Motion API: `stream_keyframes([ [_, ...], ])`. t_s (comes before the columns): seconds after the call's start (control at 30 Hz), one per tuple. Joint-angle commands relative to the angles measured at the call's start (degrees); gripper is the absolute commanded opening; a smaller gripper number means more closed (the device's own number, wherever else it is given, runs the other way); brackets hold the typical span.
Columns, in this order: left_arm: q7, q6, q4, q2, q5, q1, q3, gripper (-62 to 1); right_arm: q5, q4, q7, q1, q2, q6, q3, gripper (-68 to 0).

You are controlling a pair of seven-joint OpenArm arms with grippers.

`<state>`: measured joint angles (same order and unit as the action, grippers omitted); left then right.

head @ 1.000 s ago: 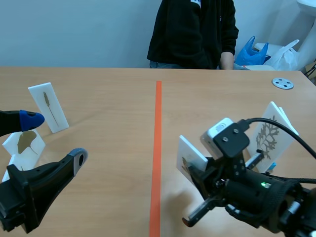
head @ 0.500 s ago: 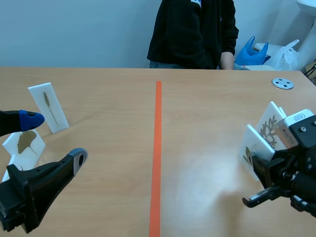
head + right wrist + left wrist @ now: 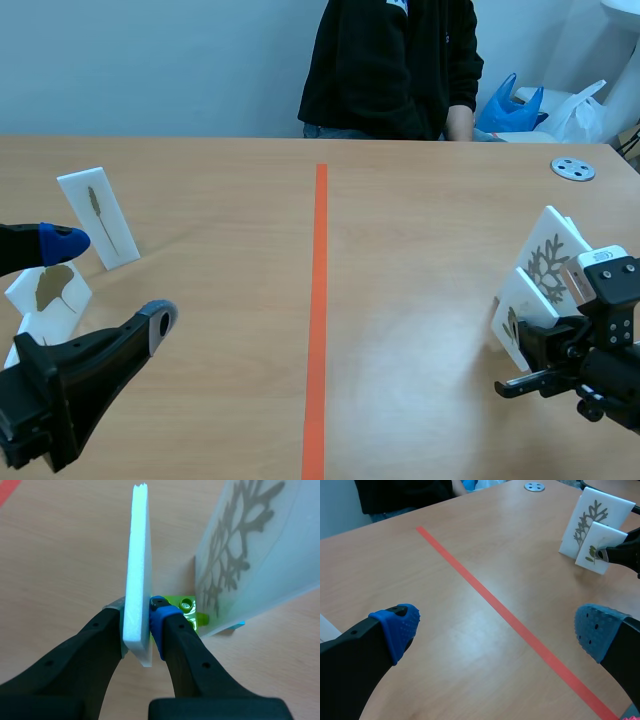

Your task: Sort the leaf by its shape. The table is split by an orange tape line. A compound leaf with several leaflets goes to the left side, a simple leaf with one blade goes to the right side. Return to the home posture when a red brick is placed on the table.

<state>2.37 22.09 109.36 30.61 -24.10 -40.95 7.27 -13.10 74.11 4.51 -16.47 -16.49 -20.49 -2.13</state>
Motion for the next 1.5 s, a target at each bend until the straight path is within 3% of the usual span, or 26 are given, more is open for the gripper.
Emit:
stream_keyframes([
  [0.0, 0.81, 0.09, 0.9, -0.42, -0.55, 0.2, -0.17, 1.4, -0.66, -0.42, 1.05, 1.46, 0.0, 0.15, 0.26, -66.0],
  [0.13, 0.81, 0.09, 0.9, -0.42, -0.52, 0.2, -0.17, 1.4, -0.66, -3.32, 2.45, 2.36, 0.0, 0.15, 0.26, -65.1],
  [0.47, 0.81, 0.09, 0.9, -0.42, -0.52, 0.2, -0.17, 1.4, -0.63, -3.37, 4.48, 2.21, 0.0, 0.15, 0.26, -44.0],
  [0.67, 0.81, 0.09, 0.9, -0.42, -0.52, 0.2, -0.17, 1.4, -0.63, -2.78, 6.16, 2.21, 0.0, 0.15, 0.26, -43.9],
  [0.8, 0.81, 0.09, 0.9, -0.42, -0.52, 0.2, -0.17, 1.4, -0.63, -0.02, 6.14, 2.16, 0.0, 0.15, 0.26, -39.0],
  [0.97, 0.81, 0.09, 0.9, -0.42, -0.52, 0.2, -0.17, 1.4, -0.63, 5.05, 5.2, 2.1, 0.0, 0.17, 0.24, -38.6],
  [1.2, 0.81, 0.09, 0.9, -0.44, -0.52, 0.2, -0.17, 1.4, -0.66, 17.16, 2.56, -0.96, 0.09, 1.11, 0.15, -37.6],
  [1.3, 0.81, 0.09, 0.9, -0.44, -0.55, 0.2, -0.17, 1.4, -0.63, 23.26, 0.37, -3.45, 0.96, 1.64, -0.5, -29.5],
  [1.47, 0.79, 0.09, 0.9, -0.42, -0.55, 0.2, -0.17, 1.4, -0.7, 31.45, -4.92, -8.98, 2.08, 1.64, -2.54, -6.3],
])
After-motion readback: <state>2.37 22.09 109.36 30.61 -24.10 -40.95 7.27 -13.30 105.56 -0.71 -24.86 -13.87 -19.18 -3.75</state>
